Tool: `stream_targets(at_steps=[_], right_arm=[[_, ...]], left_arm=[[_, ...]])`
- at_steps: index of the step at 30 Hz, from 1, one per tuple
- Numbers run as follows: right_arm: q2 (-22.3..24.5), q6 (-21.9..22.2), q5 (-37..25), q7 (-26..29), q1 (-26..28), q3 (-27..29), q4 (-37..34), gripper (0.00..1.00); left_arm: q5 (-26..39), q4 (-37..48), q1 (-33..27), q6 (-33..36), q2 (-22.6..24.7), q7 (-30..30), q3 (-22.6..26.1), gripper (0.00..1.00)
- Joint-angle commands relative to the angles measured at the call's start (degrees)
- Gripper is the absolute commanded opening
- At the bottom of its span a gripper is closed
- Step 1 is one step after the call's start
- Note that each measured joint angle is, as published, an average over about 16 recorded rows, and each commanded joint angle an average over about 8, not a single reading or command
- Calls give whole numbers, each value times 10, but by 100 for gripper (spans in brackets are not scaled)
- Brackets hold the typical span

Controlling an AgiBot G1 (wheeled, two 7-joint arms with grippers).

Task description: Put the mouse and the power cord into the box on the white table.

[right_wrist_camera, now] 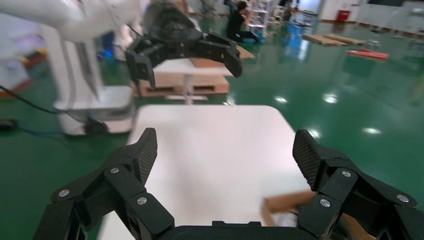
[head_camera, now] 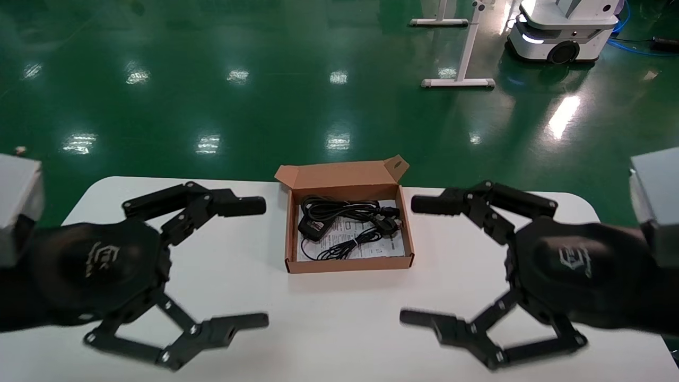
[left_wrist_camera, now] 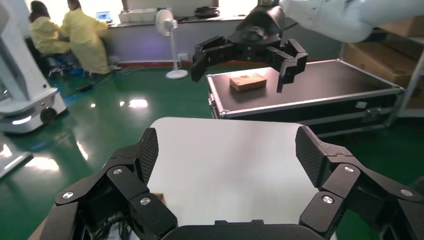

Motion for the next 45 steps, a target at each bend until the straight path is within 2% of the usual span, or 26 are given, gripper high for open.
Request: stream_targets(at_steps=[1,45], right_arm=[[4,-5,13,12,-10,5,14,100],[3,-3,8,9,-6,3,8,100]], left_arm=[[-9,-15,8,6,-10,-6,-8,100],[-6,-8,6,4,-7,-6,-5,100]])
